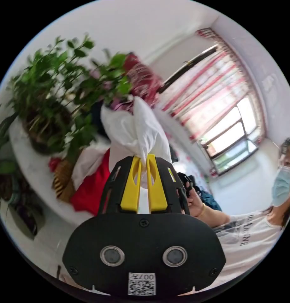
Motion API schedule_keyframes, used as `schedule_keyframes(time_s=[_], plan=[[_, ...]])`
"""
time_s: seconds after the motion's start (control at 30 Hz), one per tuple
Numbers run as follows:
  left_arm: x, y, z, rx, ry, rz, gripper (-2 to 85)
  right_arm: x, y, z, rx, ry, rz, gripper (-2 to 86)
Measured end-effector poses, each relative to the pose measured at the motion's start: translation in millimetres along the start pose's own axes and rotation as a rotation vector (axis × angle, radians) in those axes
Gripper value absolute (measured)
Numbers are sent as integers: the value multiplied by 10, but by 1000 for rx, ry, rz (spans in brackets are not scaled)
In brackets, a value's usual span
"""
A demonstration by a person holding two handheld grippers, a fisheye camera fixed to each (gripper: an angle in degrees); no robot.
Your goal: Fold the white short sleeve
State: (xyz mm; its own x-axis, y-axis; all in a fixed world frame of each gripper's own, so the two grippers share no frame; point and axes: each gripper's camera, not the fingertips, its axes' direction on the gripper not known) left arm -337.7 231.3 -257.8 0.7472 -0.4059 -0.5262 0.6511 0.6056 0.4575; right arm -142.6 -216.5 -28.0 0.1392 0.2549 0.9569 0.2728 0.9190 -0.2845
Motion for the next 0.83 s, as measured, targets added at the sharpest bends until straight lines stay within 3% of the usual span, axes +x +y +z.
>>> schedule_keyframes(time_s=[0.13, 0.3, 0.4, 0.47, 0.57, 0.73, 0.83], plan=[[-359, 780, 595, -148, -241, -174, 63, 416, 173, 109, -122, 233, 62, 26], [169, 1493, 569, 17, -457, -154, 61, 42, 401, -152, -307, 612, -198, 34], [841, 1652, 794, 24, -492, 61, 44, -63, 802, -420, -385, 965, -330, 38], [1371, 1727, 1166, -67, -414, 305, 14, 1, 1184, -627, -454, 1205, -340, 42], [2277, 2074, 2074, -347, -321, 670, -1, 172, 1661, -755, -567, 1409, -275, 47], [3655, 3183, 3529, -719, -361, 1091, -9, 506, 2158, -726, -632, 1420, -186, 48], [4245, 3630, 4022, -778, -385, 1179, -10, 405, 2309, -663, -550, 1420, -313, 43]])
